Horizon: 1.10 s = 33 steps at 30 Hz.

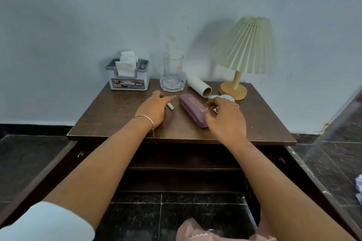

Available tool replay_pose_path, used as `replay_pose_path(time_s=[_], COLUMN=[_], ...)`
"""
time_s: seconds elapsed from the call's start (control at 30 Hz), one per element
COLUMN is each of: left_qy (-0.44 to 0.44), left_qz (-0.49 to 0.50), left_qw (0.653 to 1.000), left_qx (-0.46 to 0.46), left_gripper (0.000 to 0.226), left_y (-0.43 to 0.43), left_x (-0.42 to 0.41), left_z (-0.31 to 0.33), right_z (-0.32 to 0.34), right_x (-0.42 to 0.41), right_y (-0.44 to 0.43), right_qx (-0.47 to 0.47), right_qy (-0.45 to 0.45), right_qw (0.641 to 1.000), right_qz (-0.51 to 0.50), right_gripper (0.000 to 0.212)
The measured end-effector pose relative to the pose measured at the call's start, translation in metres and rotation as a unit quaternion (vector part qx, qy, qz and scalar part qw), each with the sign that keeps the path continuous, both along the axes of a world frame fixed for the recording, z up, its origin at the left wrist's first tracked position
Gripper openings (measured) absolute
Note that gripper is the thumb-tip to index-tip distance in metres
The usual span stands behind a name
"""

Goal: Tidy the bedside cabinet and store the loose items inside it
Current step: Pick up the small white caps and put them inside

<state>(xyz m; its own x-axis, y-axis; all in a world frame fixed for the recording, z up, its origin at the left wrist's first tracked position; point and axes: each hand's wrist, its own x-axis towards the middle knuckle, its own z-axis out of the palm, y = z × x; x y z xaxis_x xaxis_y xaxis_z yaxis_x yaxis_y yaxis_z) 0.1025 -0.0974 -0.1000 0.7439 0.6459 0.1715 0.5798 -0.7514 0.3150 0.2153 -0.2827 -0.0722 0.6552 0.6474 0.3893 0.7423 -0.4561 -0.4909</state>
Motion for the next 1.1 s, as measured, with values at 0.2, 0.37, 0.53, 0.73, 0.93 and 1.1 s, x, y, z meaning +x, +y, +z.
replay_pose_path(time_s=[0.2, 0.37, 0.53, 0.73, 0.93, 1.1], left_qy=[0.046, -0.102, -0.198, -0.296, -0.322, -0.327], left_qz=[0.015, 0.084, 0.167, 0.21, 0.216, 0.222], left_qw=[0.997, 0.991, 0.96, 0.92, 0.914, 0.91], left_qx=[0.066, -0.019, -0.11, -0.149, -0.118, -0.124], left_gripper=[0.029, 0.018, 0.013, 0.017, 0.014, 0.014], left_y=[0.013, 0.022, 0.023, 0.02, 0.02, 0.02], left_x=[0.004, -0.019, -0.047, -0.059, -0.058, -0.058], left_z=[0.001, -0.009, -0.013, -0.018, -0.024, -0.025], right_z=[-0.011, -0.016, -0.02, -0.036, -0.035, -0.022], right_x=[-0.008, -0.018, -0.032, -0.045, -0.039, -0.048], right_y=[0.02, 0.035, 0.072, 0.126, 0.145, 0.137], right_qx=[-0.051, -0.045, -0.083, -0.176, -0.221, -0.197], right_qy=[-0.108, -0.122, -0.101, -0.09, -0.107, -0.208], right_qw=[0.993, 0.989, 0.976, 0.969, 0.961, 0.945], right_qz=[0.025, 0.076, 0.173, 0.148, 0.126, 0.155], right_gripper=[0.027, 0.026, 0.042, 0.066, 0.048, 0.027])
